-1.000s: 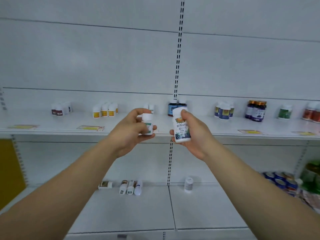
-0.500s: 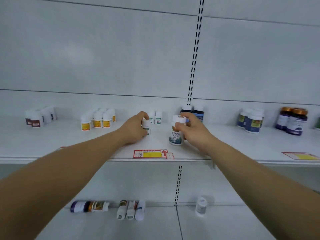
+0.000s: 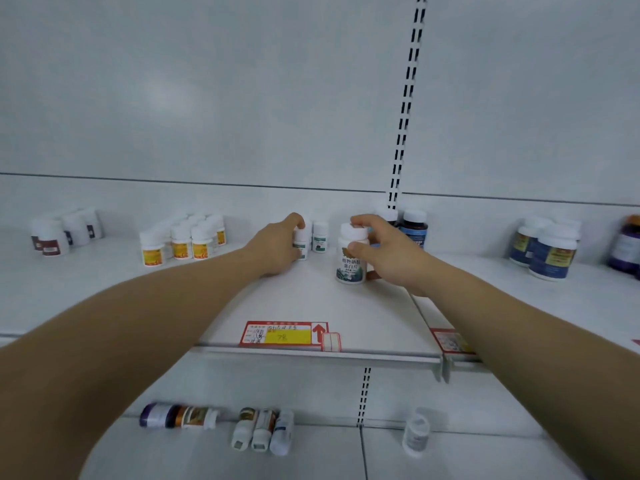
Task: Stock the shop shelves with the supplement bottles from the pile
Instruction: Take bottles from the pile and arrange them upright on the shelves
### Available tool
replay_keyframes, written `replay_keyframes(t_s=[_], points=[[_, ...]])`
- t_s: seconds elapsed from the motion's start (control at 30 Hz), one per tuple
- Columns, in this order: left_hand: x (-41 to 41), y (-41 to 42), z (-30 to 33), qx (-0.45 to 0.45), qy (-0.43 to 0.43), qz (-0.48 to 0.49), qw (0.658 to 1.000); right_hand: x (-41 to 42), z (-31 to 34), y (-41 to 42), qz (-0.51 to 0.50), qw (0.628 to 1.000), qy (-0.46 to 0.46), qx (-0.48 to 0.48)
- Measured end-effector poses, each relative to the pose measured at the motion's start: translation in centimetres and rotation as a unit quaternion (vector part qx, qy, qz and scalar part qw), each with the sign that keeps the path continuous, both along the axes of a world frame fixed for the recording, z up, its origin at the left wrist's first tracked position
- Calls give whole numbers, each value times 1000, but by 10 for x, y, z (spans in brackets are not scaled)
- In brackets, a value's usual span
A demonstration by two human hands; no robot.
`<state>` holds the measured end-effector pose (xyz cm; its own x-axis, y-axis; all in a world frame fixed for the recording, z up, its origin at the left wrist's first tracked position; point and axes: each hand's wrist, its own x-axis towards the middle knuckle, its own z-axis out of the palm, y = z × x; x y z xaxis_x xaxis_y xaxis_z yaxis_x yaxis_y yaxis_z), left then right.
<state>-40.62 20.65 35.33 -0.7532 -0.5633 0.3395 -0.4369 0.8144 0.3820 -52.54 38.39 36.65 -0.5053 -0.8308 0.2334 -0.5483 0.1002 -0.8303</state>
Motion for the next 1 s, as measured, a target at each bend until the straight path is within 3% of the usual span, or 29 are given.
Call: replay_keyframes(t_s=[0.27,0.37,0.43,0.5,0.6,0.73,1.0], points=[[-8,-12,-6,32,8,9,999,-5,-4,-5,-1,1000,18,-2],[-3,-4,2,63,61,21,996,-4,-3,-2,-17,1000,21,-15],[-1,15,13,110,93,-11,990,-3,-1,3,-35,999,-1,-36],[-3,43,24,171,50,-70,981,-3,2,12,-55,996,-24,-64],[-17,93,30,250,-6,-158,955,-6,8,39,-90,988,-57,-110],[-49,168,30,324,20,-264,908,-18,15,106,-157,977,-58,-132],[-157,410,15,404,59,-405,818,-85,13,355,-322,919,-71,-217]])
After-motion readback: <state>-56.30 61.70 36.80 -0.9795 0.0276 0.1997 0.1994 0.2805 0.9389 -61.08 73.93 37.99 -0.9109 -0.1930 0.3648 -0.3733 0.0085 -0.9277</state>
